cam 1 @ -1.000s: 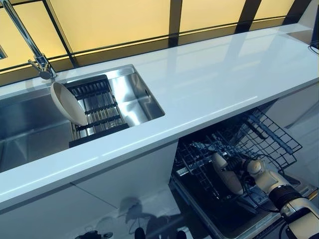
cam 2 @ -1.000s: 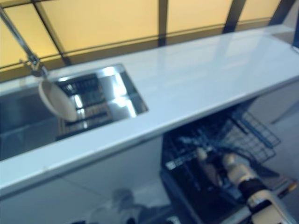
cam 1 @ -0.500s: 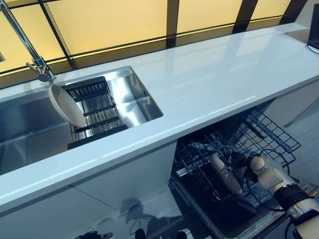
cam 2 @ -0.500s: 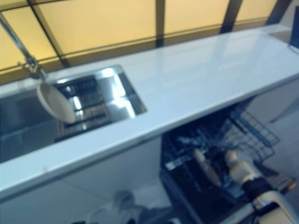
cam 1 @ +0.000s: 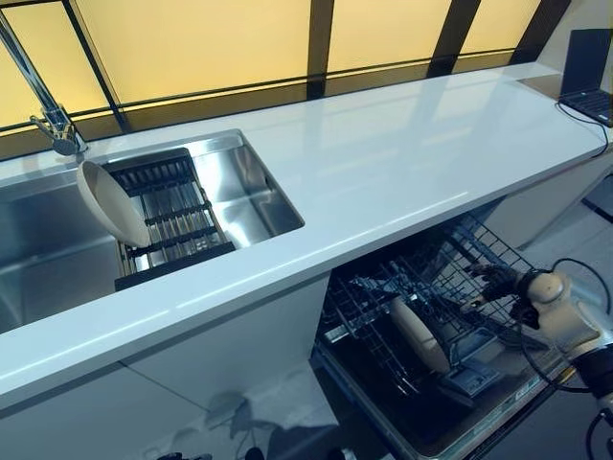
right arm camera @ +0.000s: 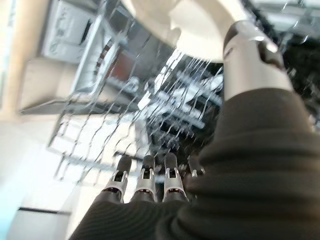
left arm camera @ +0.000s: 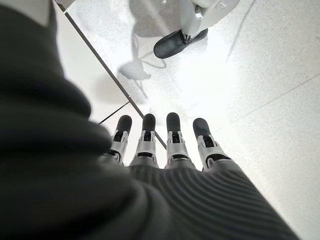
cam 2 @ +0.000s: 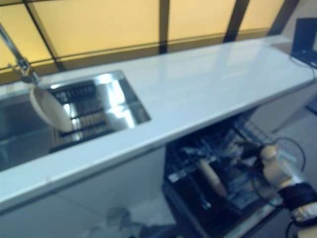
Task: Take plates into dishwasher
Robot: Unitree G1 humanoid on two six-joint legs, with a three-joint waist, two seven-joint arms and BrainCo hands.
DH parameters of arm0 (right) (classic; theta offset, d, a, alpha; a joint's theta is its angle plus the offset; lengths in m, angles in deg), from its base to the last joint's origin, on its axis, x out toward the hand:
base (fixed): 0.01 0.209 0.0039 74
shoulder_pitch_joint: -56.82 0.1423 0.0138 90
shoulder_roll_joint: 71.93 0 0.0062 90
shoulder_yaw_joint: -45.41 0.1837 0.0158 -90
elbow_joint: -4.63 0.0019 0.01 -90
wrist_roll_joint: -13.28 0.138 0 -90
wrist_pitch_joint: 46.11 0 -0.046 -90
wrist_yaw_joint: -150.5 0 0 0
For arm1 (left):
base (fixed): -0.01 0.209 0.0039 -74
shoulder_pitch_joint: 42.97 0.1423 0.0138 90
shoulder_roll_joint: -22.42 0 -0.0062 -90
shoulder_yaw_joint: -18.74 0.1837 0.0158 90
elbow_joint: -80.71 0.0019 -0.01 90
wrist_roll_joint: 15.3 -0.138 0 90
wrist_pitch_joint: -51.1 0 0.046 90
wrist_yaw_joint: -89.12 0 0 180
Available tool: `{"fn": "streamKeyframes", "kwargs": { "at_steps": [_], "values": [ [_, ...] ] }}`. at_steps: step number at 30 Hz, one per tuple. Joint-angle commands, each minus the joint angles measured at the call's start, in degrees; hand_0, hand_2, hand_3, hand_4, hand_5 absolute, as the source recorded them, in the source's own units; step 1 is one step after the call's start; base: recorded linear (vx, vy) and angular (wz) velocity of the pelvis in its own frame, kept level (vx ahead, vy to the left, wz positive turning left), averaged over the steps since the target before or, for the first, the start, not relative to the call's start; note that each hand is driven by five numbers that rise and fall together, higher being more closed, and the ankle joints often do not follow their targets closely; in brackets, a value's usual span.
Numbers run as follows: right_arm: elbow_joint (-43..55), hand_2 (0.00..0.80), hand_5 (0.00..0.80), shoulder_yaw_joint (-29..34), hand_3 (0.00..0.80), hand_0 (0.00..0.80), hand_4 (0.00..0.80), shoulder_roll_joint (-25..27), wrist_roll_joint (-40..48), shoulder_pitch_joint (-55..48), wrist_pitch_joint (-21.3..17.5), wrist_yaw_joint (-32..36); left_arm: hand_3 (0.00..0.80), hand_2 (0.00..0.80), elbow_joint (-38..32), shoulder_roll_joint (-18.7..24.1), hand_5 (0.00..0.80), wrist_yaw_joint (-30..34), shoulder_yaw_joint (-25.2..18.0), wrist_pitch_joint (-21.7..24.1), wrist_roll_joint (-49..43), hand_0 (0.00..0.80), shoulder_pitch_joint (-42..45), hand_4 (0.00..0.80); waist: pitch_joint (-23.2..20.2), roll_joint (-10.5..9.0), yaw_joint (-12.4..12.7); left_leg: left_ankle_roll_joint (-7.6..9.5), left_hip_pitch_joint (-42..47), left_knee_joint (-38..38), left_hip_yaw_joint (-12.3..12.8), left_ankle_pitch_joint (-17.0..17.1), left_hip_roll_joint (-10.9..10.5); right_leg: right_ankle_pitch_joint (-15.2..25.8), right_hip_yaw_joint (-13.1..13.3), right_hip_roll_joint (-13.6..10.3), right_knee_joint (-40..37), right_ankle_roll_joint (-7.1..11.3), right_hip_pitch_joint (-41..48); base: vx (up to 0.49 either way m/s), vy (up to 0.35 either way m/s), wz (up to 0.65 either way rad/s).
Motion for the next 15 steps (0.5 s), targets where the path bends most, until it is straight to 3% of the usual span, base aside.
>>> {"fn": "streamKeyframes", "kwargs": {
  "at_steps": [1,3,5,9,11,12,15],
  "values": [
    [-4.76,0.0,0.0,0.98,0.0,0.0,0.0,5.62,4.29,7.14,1.94,0.97,0.0,0.0,2.13,1.2,0.0,-0.6,0.26,1.0,-0.93,0.0,-1.05,0.0,-1.56,-1.37,1.05,0.28,1.59,0.11,1.67,-5.37,-0.98,-4.47,-2.5,2.28,0.83,1.13,1.43,0.061,0.038,-0.08],
    [-10.43,0.0,0.0,0.14,0.0,0.0,0.0,8.54,6.01,9.58,0.32,1.23,0.0,0.0,2.33,1.09,0.0,-0.7,0.92,1.2,-0.76,0.0,-0.65,0.0,-1.82,-1.66,1.48,-0.09,2.27,0.11,1.24,-5.88,-0.91,-4.71,-2.52,2.38,0.42,1.33,2.38,0.055,0.041,-0.02],
    [-16.25,0.0,0.0,-1.82,0.0,0.0,0.0,11.0,7.05,14.0,-1.68,-2.95,0.0,0.0,2.46,0.9,0.0,-1.08,2.19,1.25,-0.16,0.0,-0.59,0.0,-1.99,-2.05,2.11,-0.22,2.35,0.11,0.98,-5.82,-0.97,-4.63,-2.56,2.49,0.13,1.24,2.78,0.007,0.018,0.0],
    [-23.79,0.0,0.0,-10.89,0.0,0.0,0.0,15.57,11.94,29.76,-6.18,-11.34,0.0,0.0,2.62,1.23,0.0,-1.1,5.1,1.82,1.21,0.0,-1.15,0.0,-2.49,-2.63,3.52,-0.03,1.66,0.11,0.02,-5.03,-1.41,-4.31,-2.68,2.61,0.11,0.97,2.48,-0.029,0.025,0.02],
    [-23.14,0.0,0.0,-12.93,0.0,0.0,0.0,15.82,13.65,33.37,-6.21,-12.74,0.0,0.0,2.52,1.27,0.0,-1.02,5.66,1.68,1.63,0.0,-1.29,0.0,-2.58,-2.6,3.7,0.02,1.69,0.11,-0.33,-4.98,-1.55,-4.28,-2.68,2.59,0.11,0.96,2.59,-0.004,0.045,0.05],
    [-21.72,0.0,0.0,-17.47,0.0,0.0,0.0,15.68,14.06,39.33,-6.3,-13.71,0.0,0.0,2.18,1.39,0.0,-1.09,6.7,1.26,2.47,0.0,-1.49,0.0,-2.96,-2.78,4.09,0.01,1.57,0.11,-0.97,-4.93,-1.73,-4.37,-2.83,2.49,0.11,0.97,2.57,0.007,0.061,0.1],
    [-20.76,0.0,0.0,-24.6,0.0,0.0,0.0,14.57,15.29,47.18,-10.22,-15.59,0.0,0.0,2.23,1.24,0.0,-0.78,8.0,0.97,3.1,0.0,-1.81,0.0,-3.73,-2.85,4.66,0.09,1.51,0.11,-2.02,-4.93,-2.08,-4.57,-3.12,2.31,0.11,1.0,2.67,0.025,0.082,0.13]
  ]
}}
